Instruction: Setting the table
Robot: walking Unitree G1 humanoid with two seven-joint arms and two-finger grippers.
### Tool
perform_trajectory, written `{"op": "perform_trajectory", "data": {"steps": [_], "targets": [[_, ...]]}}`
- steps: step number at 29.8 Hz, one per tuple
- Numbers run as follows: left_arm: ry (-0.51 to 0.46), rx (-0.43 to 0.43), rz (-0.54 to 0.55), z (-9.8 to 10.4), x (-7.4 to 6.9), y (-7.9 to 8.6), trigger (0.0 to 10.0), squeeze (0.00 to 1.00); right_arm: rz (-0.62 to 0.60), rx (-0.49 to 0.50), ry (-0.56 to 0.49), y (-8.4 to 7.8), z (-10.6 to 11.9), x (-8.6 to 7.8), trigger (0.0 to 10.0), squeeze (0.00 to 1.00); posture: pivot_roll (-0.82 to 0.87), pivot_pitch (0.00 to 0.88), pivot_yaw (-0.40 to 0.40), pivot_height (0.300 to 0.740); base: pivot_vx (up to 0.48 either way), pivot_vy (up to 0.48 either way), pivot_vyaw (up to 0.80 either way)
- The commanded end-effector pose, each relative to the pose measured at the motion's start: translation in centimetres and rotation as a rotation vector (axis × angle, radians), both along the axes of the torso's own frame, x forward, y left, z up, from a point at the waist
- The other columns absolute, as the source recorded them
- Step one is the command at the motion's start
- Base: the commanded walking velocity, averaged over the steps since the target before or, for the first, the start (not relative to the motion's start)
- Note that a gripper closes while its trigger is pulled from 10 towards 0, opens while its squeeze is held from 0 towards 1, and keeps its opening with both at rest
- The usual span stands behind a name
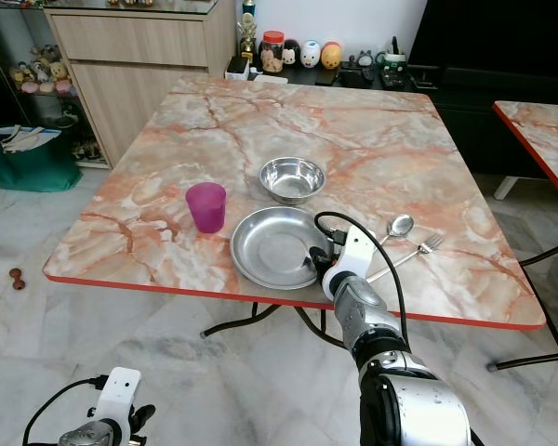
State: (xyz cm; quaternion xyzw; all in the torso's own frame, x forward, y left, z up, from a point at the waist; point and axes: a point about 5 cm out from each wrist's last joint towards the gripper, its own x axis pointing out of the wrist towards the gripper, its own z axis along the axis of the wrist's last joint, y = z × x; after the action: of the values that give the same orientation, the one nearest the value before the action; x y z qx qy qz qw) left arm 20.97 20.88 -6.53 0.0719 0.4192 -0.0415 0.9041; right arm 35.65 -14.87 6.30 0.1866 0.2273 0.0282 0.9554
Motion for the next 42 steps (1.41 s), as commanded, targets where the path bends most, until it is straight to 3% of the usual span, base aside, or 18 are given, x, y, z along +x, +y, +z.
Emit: {"op": "perform_trajectory", "data": {"steps": [1, 21, 28, 29, 30, 31, 33, 37, 42], "targets": [[0.032, 0.004, -0.006, -0.3, -0.4, 0.0, 10.0, 0.00, 0.001, -0.011, 0.026, 0.0, -0.8, -0.5, 0.0, 0.00, 0.06, 0.000, -0.053, 0.740, 0.000, 0.000, 0.00], [0.030, -0.001, -0.015, -0.5, -0.6, -0.5, 10.0, 0.00, -0.025, -0.066, 0.006, -0.7, -1.2, -1.0, 0.0, 0.00, 0.06, 0.000, -0.049, 0.740, 0.000, 0.000, 0.00], [0.037, 0.001, -0.014, -0.7, -1.2, -0.4, 10.0, 0.00, -0.072, -0.017, -0.106, -1.9, -0.5, -1.6, 0.0, 0.00, 0.05, 0.000, -0.045, 0.740, 0.000, 0.000, 0.00], [0.038, 0.004, -0.009, -0.8, -1.4, -0.1, 10.0, 0.00, -0.069, -0.017, -0.135, -2.2, -0.2, -1.9, 4.2, 0.00, 0.05, 0.000, -0.045, 0.740, 0.000, 0.000, 0.00], [0.038, 0.004, -0.009, -0.8, -1.4, -0.1, 10.0, 0.00, -0.069, -0.017, -0.135, -2.2, -0.2, -1.9, 4.2, 0.00, 0.05, 0.000, -0.045, 0.740, 0.000, 0.000, 0.00], [0.038, 0.006, -0.005, -0.8, -1.5, 0.1, 10.0, 0.00, -0.072, -0.020, -0.155, -2.4, 0.0, -2.1, 10.0, 0.00, 0.05, 0.000, -0.045, 0.740, 0.000, 0.000, 0.00], [0.039, 0.008, -0.003, -0.8, -1.6, 0.3, 10.0, 0.00, -0.084, -0.017, -0.186, -2.7, 0.4, -2.3, 10.0, 0.00, 0.05, 0.000, -0.045, 0.740, 0.000, 0.000, 0.00], [0.037, 0.012, 0.004, -0.7, -1.6, 0.7, 10.0, 0.00, -0.128, 0.022, -0.373, -3.3, 2.7, -2.7, 10.0, 0.00, 0.05, 0.000, -0.042, 0.740, 0.000, 0.000, 0.00], [0.027, 0.023, -0.001, -0.6, -1.2, 0.4, 10.0, 0.00, -0.125, 0.046, -0.576, -2.9, 5.6, -3.2, 10.0, 0.00, 0.05, 0.000, -0.041, 0.740, 0.000, 0.000, 0.00]]}}
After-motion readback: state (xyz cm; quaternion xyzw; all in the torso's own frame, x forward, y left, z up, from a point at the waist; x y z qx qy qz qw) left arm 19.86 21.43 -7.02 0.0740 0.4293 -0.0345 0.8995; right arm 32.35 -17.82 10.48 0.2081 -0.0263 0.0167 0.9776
